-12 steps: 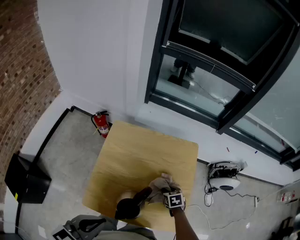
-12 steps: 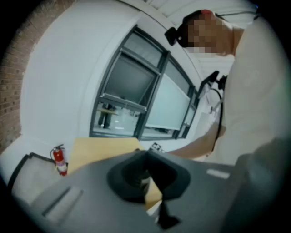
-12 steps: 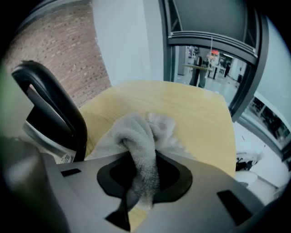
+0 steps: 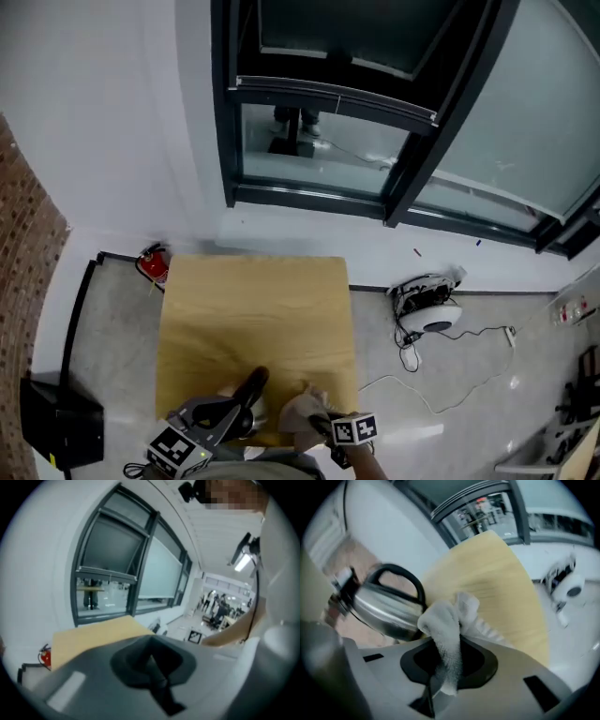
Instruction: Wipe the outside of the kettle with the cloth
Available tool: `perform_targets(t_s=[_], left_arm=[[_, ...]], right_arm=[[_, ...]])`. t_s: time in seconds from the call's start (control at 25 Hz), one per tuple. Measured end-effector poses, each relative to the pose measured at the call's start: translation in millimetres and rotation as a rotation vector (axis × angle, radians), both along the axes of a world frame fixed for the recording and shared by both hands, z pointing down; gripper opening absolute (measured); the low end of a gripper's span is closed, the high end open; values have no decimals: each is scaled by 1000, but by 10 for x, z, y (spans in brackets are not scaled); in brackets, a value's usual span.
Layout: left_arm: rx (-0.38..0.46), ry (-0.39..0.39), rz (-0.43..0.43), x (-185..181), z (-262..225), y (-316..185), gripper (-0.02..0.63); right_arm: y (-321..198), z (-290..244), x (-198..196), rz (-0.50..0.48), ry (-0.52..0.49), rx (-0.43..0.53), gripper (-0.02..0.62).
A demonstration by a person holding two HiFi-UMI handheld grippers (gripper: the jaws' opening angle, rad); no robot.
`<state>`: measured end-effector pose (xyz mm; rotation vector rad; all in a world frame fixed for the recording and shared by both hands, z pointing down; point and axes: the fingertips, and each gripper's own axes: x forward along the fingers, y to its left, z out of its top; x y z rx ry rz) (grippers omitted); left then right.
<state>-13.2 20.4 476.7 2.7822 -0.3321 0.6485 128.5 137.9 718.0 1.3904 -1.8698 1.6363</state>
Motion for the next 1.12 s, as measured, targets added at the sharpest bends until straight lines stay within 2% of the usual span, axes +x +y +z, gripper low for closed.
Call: perform_targets(t_s=[0.08, 0.12, 0.16, 0.2, 0.28, 0.32, 0.36, 0.44, 0.48, 0.52, 0.56, 0.64, 0.68, 0.72, 0.76, 0.84, 0.88, 0.92, 1.04, 1.08, 1.12], left_arm=[[9, -50, 37, 116, 131, 55, 0], [15, -70, 47, 156, 194, 71, 0], [26, -86, 46, 182, 243, 75, 0], [39, -98, 35, 197, 269, 68, -2], [57, -108, 2, 216, 276, 43, -2], [65, -109, -6, 223, 273, 43, -2], [75, -110, -6, 230, 274, 53, -2], [96, -107, 5, 238, 277, 84, -2], [104, -106, 11, 239, 277, 102, -2], [109, -108, 13, 236, 279, 121, -2], [111, -109, 9, 233, 281, 134, -2], [104, -103, -4, 245, 277, 119, -2], [101, -101, -9, 249, 278, 108, -2], [100, -104, -13, 247, 283, 105, -2], [102, -108, -18, 247, 286, 104, -2], [102, -105, -18, 255, 280, 112, -2], [98, -103, -14, 250, 279, 126, -2], [94, -105, -10, 240, 283, 136, -2], [93, -109, -2, 232, 316, 106, -2], [96, -117, -3, 230, 335, 98, -2], [100, -127, -10, 233, 348, 89, -2]], right_arm=[[-84, -521, -317, 171, -313, 166, 94], [-175, -846, -483, 213, -434, 267, 94], [-280, -1164, -646, 221, -514, 365, 94], [-395, -1434, -793, 210, -554, 451, 94], [-643, -1681, -961, 215, -570, 552, 95], [-758, -1602, -958, 263, -579, 552, 95], [-852, -1379, -892, 347, -598, 509, 95], [-945, -637, -662, 548, -603, 311, 95], [-944, -323, -586, 606, -575, 209, 94], [-937, -232, -570, 622, -561, 165, 94], [-943, -423, -605, 602, -581, 207, 92], [-972, -1241, -743, 482, -658, 464, 92], [-956, -1506, -812, 420, -651, 570, 92], [-922, -1504, -834, 405, -618, 596, 92], [-884, -1241, -784, 457, -594, 534, 94], [-824, -483, -610, 653, -619, 283, 94], [-812, -349, -585, 699, -634, 220, 94], [-822, -498, -615, 676, -640, 257, 92], [-878, -1557, -853, 404, -600, 631, 92], [-870, -1610, -882, 374, -570, 666, 93], [-866, -1417, -832, 417, -557, 618, 94]])
